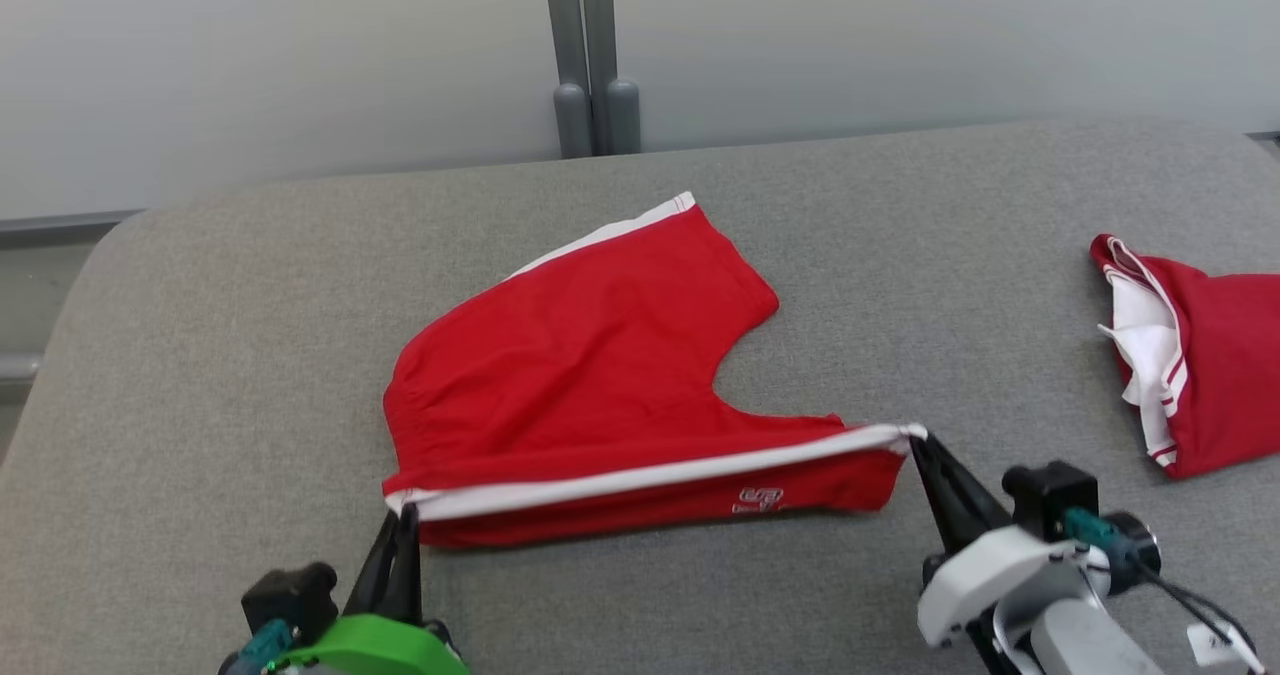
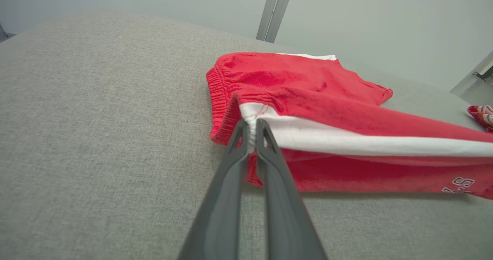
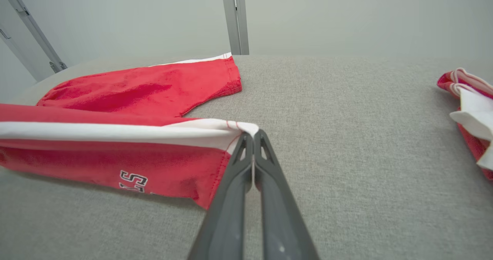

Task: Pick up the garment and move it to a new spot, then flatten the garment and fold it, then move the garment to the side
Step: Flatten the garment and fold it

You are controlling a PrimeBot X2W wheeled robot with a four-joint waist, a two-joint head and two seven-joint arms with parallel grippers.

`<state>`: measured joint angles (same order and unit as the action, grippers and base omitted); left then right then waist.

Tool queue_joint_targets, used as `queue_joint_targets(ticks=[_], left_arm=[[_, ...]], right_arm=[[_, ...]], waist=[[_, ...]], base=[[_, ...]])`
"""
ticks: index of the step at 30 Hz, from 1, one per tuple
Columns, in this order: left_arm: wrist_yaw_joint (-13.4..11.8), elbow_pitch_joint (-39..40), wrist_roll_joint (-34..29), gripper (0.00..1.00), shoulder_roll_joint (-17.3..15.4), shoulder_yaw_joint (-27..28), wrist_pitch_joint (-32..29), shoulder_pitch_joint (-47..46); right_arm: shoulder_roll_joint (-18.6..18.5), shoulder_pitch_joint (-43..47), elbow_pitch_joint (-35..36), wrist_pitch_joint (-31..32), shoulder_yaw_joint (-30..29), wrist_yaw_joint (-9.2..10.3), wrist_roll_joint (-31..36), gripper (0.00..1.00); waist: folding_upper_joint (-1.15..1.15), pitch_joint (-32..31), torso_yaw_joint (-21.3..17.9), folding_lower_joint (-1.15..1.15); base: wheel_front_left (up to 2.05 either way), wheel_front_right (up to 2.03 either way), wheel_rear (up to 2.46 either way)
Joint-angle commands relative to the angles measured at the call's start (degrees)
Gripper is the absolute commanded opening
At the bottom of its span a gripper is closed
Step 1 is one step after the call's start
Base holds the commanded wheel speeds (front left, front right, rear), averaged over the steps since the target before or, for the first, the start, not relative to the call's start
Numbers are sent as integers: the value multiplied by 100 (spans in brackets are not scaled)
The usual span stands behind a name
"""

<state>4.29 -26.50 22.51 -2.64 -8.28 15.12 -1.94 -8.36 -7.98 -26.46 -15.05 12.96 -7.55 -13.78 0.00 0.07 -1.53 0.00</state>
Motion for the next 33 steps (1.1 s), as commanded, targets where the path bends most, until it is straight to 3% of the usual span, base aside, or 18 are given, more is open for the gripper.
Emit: queue_joint_targets(ticks=[1, 15, 22, 33], left_arm=[[-40, 47, 100, 0, -49, -12, 1, -264], [-232, -15, 110, 0, -45, -361, 1, -1946], [-324, -1, 344, 0, -43, -561, 1, -2523], [-687, -187, 523, 0, -43, -923, 1, -3295]], right_arm=[[-9, -334, -71, -14, -40, 13, 55, 0], [-120, -2984, -958, -14, 94, 13, 402, 0], [-192, -3862, -1568, -14, -102, 13, 640, 0], [-216, -4888, -2229, -14, -253, 13, 1093, 0]], waist=[[0, 261, 136, 0], [0, 1590, 702, 0], [0, 2006, 981, 0], [0, 2546, 1278, 0]], base=[[0, 0, 0], [0, 0, 0], [0, 0, 0], [0, 0, 0]])
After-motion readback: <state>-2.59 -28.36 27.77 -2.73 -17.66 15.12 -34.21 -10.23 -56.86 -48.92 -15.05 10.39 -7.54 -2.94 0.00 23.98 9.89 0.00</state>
